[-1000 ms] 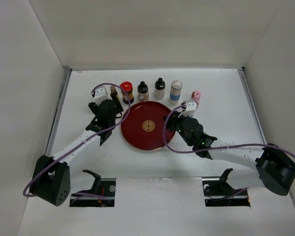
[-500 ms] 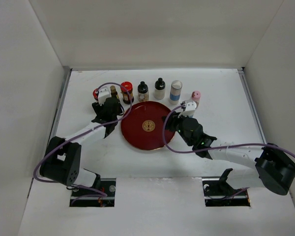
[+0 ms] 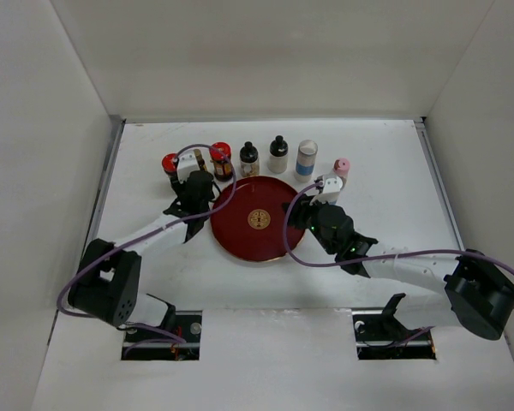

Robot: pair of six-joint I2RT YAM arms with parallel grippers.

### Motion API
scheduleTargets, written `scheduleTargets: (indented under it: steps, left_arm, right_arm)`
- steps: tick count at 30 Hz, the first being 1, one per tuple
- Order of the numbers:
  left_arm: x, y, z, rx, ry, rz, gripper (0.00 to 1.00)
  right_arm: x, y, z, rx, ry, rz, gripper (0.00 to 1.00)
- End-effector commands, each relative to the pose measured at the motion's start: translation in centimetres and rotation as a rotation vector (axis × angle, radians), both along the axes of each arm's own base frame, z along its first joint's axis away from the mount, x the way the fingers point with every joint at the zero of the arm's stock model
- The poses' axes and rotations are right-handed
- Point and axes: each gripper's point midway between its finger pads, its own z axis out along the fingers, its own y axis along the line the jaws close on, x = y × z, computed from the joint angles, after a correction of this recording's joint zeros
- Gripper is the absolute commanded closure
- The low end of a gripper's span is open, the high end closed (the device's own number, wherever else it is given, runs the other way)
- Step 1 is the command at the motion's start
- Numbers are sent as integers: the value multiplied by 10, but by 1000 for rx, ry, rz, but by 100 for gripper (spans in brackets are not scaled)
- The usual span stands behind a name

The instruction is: Organize the condiment bottles

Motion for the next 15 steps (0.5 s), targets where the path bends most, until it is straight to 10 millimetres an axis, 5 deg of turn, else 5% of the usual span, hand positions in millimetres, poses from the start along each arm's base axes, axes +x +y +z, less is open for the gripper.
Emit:
scheduleTargets:
  steps: [1,4,7,11,15]
  left_arm:
    - [1,-5,69,-25,-187,6,69]
    - [-3,-16,96,-31,-246,-13,69]
    - [1,-48,114,-60,-276,-89,69]
    - [11,-98,109,-101,-251,-207,69]
    - [24,-127,95,-144,-231,-256,69]
  right_arm:
    - [5,8,22,40,-37,12,53]
    - [5,7,23,44,-42,9,53]
    - [5,6,23,50,-41,4,55]
    - [8,-8,28,67,-57,-44,56]
    - [13,-22,26,66,-53,-99,66]
